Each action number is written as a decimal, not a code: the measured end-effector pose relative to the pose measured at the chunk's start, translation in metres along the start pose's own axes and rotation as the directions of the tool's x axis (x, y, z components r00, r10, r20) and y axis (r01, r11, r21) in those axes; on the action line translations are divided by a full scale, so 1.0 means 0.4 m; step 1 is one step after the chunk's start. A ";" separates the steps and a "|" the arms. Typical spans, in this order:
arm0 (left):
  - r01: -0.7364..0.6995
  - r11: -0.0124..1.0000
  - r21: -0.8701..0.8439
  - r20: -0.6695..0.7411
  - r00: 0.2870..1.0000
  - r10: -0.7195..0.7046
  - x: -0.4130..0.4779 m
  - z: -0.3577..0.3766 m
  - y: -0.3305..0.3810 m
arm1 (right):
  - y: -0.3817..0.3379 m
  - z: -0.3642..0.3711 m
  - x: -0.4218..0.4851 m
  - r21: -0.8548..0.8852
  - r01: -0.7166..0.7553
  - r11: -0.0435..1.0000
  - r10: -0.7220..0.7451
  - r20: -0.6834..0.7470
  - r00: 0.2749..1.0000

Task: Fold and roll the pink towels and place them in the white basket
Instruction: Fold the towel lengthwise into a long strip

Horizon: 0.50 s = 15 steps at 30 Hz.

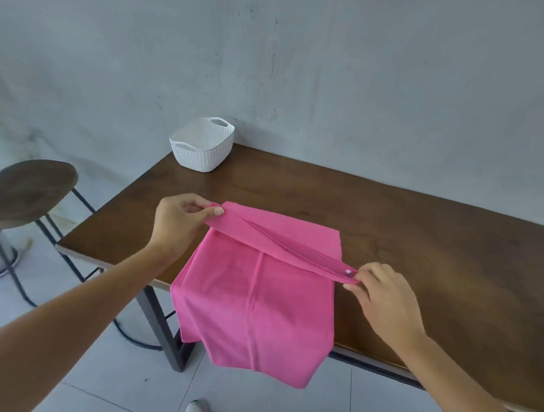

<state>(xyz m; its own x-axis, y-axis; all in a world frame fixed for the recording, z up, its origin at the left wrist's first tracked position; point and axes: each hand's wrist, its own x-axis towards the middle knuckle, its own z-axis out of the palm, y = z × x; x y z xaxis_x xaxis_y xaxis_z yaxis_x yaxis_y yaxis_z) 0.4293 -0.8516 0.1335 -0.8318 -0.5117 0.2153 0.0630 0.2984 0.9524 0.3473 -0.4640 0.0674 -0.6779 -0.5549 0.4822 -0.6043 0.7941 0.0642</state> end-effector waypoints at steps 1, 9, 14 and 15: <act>0.023 1.000 0.019 0.010 1.000 -0.023 -0.022 -0.014 -0.016 | -0.015 0.011 -0.019 0.013 0.012 1.000 -0.012 0.006 1.000; 0.203 0.971 0.124 0.155 0.963 -0.221 -0.163 -0.123 -0.169 | -0.134 0.094 -0.168 0.127 -0.046 0.991 0.043 0.024 0.999; 0.196 0.966 0.168 0.285 0.928 -0.238 -0.204 -0.177 -0.226 | -0.196 0.093 -0.226 0.130 -0.173 0.976 0.167 0.053 0.984; 0.206 0.964 0.166 0.312 0.917 -0.250 -0.212 -0.189 -0.233 | -0.210 0.087 -0.237 0.121 -0.183 0.976 0.176 0.060 0.982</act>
<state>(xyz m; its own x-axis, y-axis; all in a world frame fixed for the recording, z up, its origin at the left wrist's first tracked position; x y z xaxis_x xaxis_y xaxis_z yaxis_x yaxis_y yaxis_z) 0.5356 -0.8970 0.0426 -0.9502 -0.2926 -0.1075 -0.2023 0.3165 0.9268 0.4479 -0.4867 -0.0142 -0.7979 -0.4199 0.4325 -0.5165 0.8462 -0.1313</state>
